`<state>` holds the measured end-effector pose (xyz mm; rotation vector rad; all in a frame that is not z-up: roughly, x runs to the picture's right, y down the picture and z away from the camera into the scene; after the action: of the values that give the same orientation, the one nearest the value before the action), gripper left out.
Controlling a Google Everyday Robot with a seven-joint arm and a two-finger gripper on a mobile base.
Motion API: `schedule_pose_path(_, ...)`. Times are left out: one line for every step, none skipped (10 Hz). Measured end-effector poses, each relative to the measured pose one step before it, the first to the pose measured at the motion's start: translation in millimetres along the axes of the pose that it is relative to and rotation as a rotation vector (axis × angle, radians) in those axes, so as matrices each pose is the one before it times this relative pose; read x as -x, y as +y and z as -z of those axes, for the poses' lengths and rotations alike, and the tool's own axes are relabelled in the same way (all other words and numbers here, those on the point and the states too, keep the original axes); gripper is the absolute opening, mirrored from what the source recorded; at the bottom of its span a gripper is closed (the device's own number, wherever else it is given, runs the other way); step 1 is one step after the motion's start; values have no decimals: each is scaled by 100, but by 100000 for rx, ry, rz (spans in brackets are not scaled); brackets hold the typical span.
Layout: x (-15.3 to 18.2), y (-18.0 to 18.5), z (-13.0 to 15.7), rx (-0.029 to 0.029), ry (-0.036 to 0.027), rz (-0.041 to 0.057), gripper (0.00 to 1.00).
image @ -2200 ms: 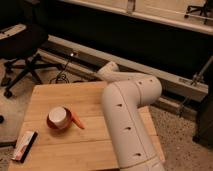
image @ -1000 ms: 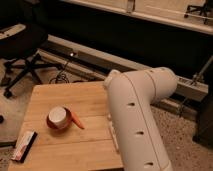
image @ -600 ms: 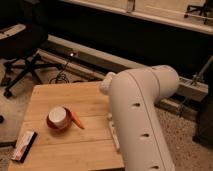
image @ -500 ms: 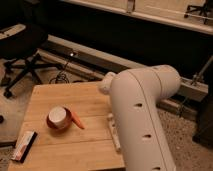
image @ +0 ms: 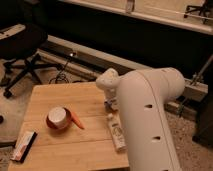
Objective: Wipe the white sponge on the table
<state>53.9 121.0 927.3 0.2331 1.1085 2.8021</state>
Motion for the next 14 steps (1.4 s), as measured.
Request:
schedule_pose_path(-1646, 342, 363, -436, 3173, 2910, 20)
schedule_pose_path(-1363, 310, 298, -90, 2343, 2496, 20)
schedule_pose_path(-1558, 378, 318, 40, 2412, 2787, 20)
schedule_pose_path(-1001, 254, 172, 57, 1358, 2102, 20)
schedule_pose_path(-1676, 464, 229, 249, 1709, 3927, 20)
schedule_pose_path(-1037, 379, 121, 281, 730, 2583, 20)
schedule_pose_path(-1217, 551, 154, 531, 723, 3087, 20)
schedule_pose_path(-819, 442, 125, 498, 427, 2010, 20)
schedule_pose_path(-1229, 746, 224, 915, 750, 2598, 20)
schedule_pose_path(-749, 524, 175, 664, 747, 1110, 20)
schedule_pose_path(-1143, 825, 268, 1130, 2016, 581, 20)
schedule_pose_path(-1045, 676, 224, 951, 2588, -347, 20)
schedule_pose_path(-1172, 701, 207, 845, 2886, -645, 20)
schedule_pose_path(-622, 477, 104, 537, 2364, -1045, 20)
